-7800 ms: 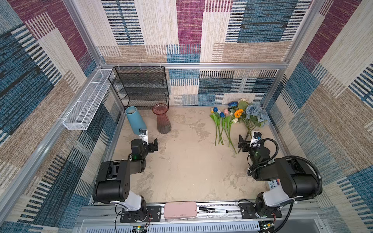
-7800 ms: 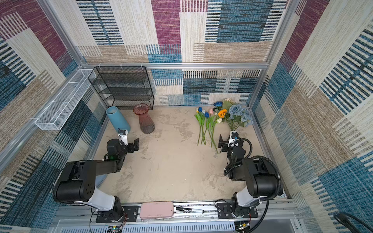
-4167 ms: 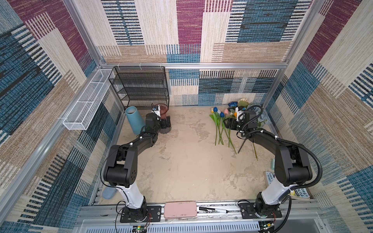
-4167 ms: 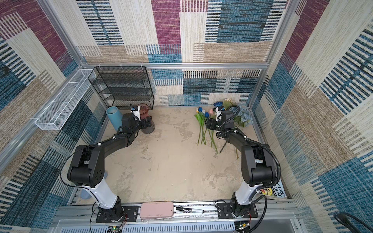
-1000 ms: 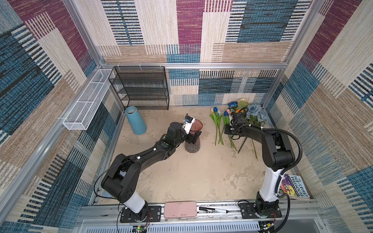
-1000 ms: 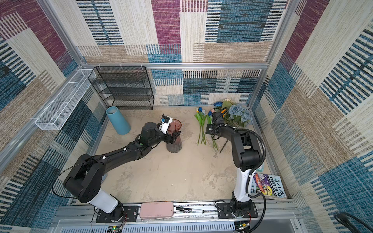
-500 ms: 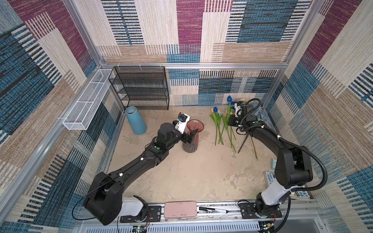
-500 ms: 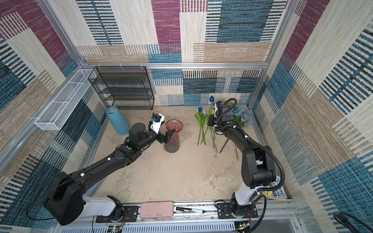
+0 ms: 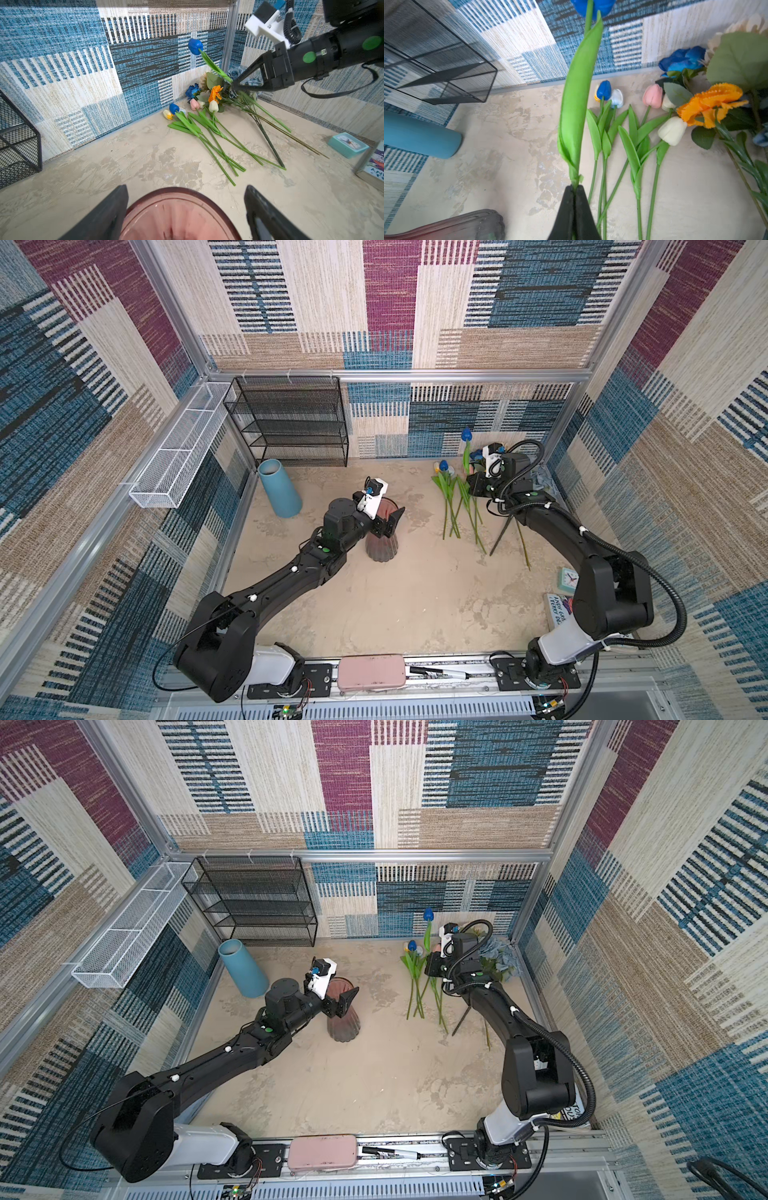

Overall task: Arrange the flowers into the vase
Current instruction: 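Lift the blue tulip with the right gripper and carry it over the pink vase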

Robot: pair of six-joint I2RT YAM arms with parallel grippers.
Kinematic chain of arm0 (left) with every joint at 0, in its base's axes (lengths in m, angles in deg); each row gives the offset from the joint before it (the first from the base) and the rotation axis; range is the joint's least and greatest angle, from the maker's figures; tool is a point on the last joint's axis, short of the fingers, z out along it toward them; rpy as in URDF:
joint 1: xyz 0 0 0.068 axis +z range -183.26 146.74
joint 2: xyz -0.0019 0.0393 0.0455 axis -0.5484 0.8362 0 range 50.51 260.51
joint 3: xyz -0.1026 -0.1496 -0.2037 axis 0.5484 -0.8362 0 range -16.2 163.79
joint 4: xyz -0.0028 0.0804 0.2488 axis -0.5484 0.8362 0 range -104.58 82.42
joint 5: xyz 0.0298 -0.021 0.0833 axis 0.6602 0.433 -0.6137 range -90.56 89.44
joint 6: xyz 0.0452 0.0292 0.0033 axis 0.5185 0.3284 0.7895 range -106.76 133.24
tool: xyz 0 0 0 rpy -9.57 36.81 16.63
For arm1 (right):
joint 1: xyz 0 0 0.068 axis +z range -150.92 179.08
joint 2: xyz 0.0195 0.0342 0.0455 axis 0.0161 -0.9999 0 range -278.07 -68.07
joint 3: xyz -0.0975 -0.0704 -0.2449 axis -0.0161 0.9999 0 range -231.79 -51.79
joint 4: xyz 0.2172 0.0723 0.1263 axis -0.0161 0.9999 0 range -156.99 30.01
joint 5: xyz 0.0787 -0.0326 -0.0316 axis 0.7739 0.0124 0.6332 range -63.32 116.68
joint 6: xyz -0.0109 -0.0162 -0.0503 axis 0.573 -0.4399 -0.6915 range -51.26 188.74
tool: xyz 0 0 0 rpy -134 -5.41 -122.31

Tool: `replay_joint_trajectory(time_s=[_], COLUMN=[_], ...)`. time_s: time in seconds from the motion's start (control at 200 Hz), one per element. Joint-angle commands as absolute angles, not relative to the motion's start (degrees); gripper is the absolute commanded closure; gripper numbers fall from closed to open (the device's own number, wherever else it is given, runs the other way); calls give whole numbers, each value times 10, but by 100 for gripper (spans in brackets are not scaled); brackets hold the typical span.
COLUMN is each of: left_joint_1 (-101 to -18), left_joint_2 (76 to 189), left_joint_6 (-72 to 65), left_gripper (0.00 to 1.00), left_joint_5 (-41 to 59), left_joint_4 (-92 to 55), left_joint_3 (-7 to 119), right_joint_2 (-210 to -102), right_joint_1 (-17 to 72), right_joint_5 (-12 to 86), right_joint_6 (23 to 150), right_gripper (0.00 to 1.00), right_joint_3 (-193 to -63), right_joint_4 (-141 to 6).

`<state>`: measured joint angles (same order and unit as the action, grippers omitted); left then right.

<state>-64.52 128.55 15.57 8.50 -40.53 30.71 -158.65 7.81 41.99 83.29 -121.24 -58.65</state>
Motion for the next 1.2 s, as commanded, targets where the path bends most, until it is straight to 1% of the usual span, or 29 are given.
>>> replay_joint_trajectory(time_s=[0.0, 0.105, 0.195, 0.235, 0.28, 0.351, 0.421, 0.466, 0.521, 0.546, 0.611, 0.676, 0.761, 0.921, 1.077, 1.192], left_joint_1=[-645, -645, -645, -644, -638, -612, -572, -536, -486, -466, -429, -413, -411, -413, -425, -442], left_joint_2=[1267, 1232, 1186, 1165, 1141, 1119, 1112, 1114, 1118, 1121, 1135, 1160, 1196, 1258, 1312, 1352], left_joint_6=[172, 177, 170, 166, 144, 96, 41, -1, -54, -73, -100, -108, -98, -94, -87, -88], left_gripper=[9, 7, 7, 7, 7, 11, 19, 24, 32, 34, 36, 39, 42, 41, 41, 42], left_joint_5=[86, 101, 93, 79, 39, -9, -59, -70, -52, -40, -12, 9, 47, 102, 134, 140], left_joint_4=[-405, -359, -342, -342, -329, -280, -223, -192, -164, -161, -165, -174, -194, -238, -257, -272], left_joint_3=[318, 352, 365, 362, 363, 370, 369, 359, 343, 329, 295, 269, 250, 232, 240, 244], right_joint_2=[-1557, -1526, -1498, -1489, -1484, -1483, -1489, -1496, -1509, -1518, -1540, -1566, -1605, -1683, -1723, -1737], right_joint_1=[81, 94, 112, 120, 129, 157, 188, 212, 237, 250, 273, 294, 307, 319, 331, 337], right_joint_5=[475, 533, 585, 603, 625, 645, 649, 649, 654, 654, 658, 650, 647, 638, 640, 642], right_joint_6=[838, 840, 851, 864, 881, 897, 907, 914, 916, 915, 918, 922, 938, 957, 969, 970], right_gripper=[100, 100, 100, 100, 100, 100, 100, 100, 100, 100, 100, 100, 100, 100, 100, 100], right_joint_3=[-1212, -1211, -1199, -1189, -1180, -1169, -1161, -1160, -1157, -1159, -1167, -1170, -1173, -1191, -1213, -1221], right_joint_4=[-654, -704, -780, -818, -866, -936, -1002, -1049, -1104, -1127, -1170, -1225, -1289, -1371, -1391, -1387])
